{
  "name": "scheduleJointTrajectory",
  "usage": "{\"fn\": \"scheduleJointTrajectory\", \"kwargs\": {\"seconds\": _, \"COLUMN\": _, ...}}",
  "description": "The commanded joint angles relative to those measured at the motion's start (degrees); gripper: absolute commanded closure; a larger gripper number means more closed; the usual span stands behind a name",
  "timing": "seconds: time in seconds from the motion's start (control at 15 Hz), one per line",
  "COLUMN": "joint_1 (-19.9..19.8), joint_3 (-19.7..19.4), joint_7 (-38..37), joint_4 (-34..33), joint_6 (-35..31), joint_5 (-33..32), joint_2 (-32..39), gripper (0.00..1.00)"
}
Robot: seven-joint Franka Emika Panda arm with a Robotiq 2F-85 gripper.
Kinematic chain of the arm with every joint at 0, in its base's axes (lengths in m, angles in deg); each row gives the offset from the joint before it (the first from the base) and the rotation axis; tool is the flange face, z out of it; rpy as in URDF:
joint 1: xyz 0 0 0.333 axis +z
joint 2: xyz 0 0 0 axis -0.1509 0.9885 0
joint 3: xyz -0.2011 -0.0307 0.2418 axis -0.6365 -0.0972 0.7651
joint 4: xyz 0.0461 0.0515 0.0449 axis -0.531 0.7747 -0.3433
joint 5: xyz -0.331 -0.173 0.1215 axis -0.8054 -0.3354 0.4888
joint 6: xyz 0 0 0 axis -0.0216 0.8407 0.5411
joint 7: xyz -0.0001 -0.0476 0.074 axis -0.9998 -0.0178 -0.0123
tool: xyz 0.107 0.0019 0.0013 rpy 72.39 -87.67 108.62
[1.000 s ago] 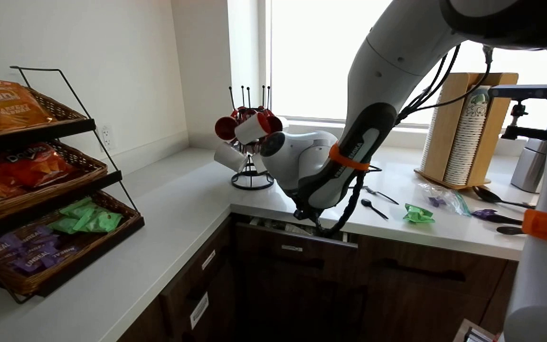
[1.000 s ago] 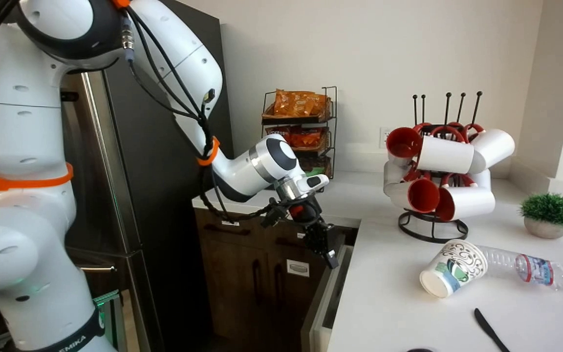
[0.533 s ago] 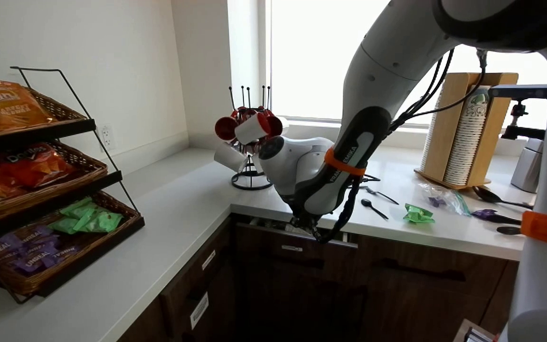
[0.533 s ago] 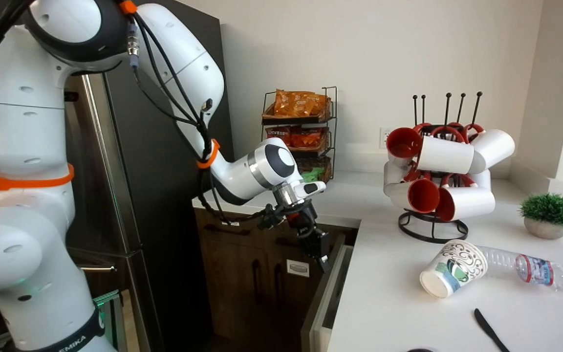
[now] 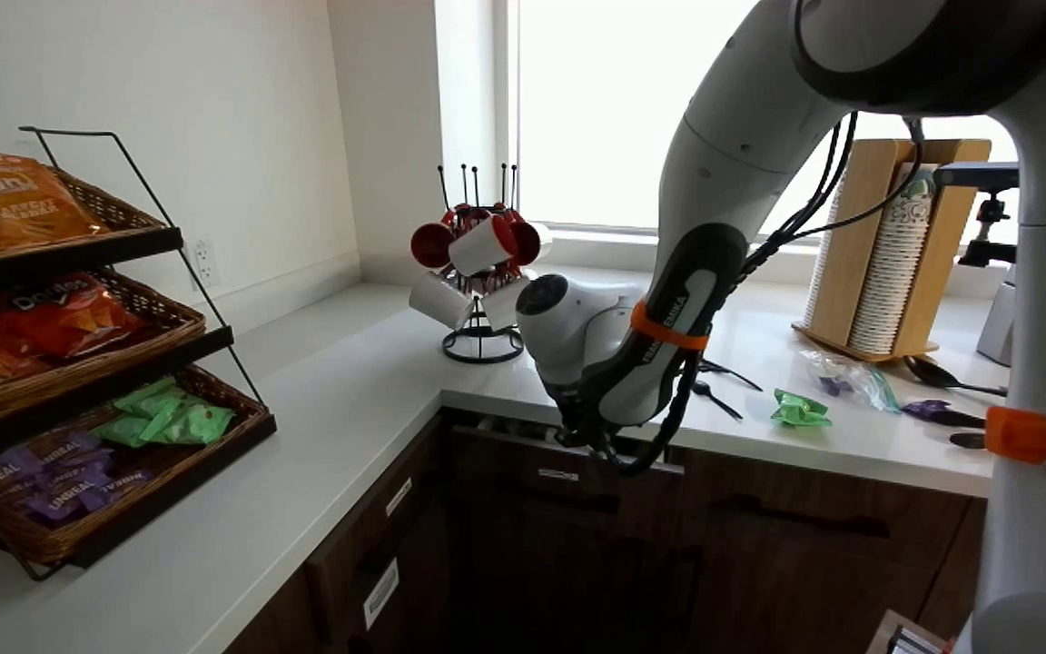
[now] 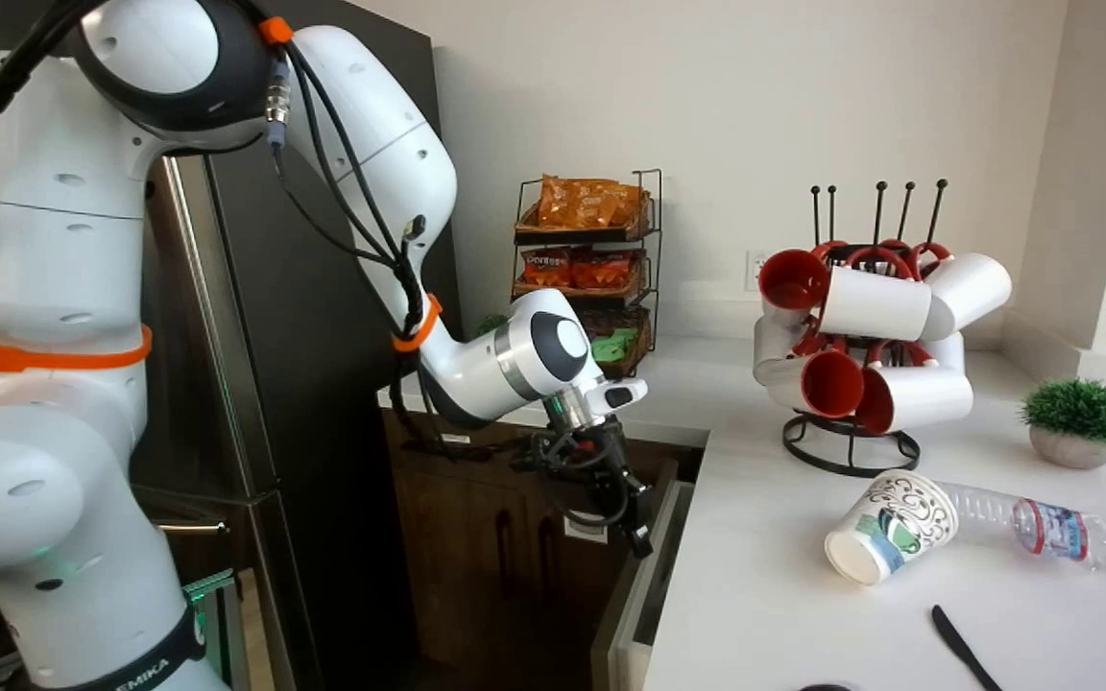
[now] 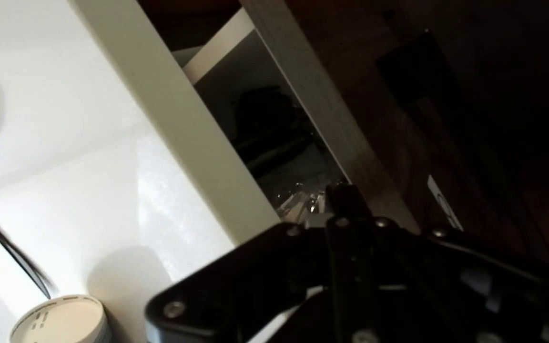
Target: Open the top drawer
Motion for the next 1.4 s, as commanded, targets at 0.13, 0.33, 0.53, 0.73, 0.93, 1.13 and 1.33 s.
{"fn": "scheduleJointTrajectory", "kwargs": {"seconds": 0.13, "joint_1": 0.1, "joint_3": -2.1, "joint_7": -3.5, "joint_4": 0.1, "joint_6": -6.5, "joint_5": -3.6, "joint_2": 1.8, "gripper": 1.0}}
{"fn": "scheduleJointTrajectory", "kwargs": {"seconds": 0.33, "joint_1": -0.2, "joint_3": -2.1, "joint_7": -2.3, "joint_4": 0.3, "joint_6": -7.1, "joint_5": -2.7, "joint_2": 2.2, "gripper": 1.0}}
{"fn": "scheduleJointTrajectory", "kwargs": {"seconds": 0.53, "joint_1": 0.3, "joint_3": -2.5, "joint_7": -3.6, "joint_4": 0.1, "joint_6": -6.9, "joint_5": -4.9, "joint_2": 2.3, "gripper": 1.0}}
{"fn": "scheduleJointTrajectory", "kwargs": {"seconds": 0.73, "joint_1": 0.8, "joint_3": -3.8, "joint_7": -9.0, "joint_4": -0.6, "joint_6": -9.8, "joint_5": -13.2, "joint_2": 2.5, "gripper": 1.0}}
{"fn": "scheduleJointTrajectory", "kwargs": {"seconds": 0.93, "joint_1": 0.3, "joint_3": -3.9, "joint_7": -11.2, "joint_4": -0.4, "joint_6": -11.1, "joint_5": -17.3, "joint_2": 3.1, "gripper": 1.0}}
{"fn": "scheduleJointTrajectory", "kwargs": {"seconds": 1.13, "joint_1": -0.5, "joint_3": -3.1, "joint_7": -6.9, "joint_4": 0.8, "joint_6": -11.3, "joint_5": -14.5, "joint_2": 3.8, "gripper": 1.0}}
{"fn": "scheduleJointTrajectory", "kwargs": {"seconds": 1.33, "joint_1": -1.7, "joint_3": -1.9, "joint_7": 0.5, "joint_4": 2.1, "joint_6": -12.2, "joint_5": -9.2, "joint_2": 3.6, "gripper": 1.0}}
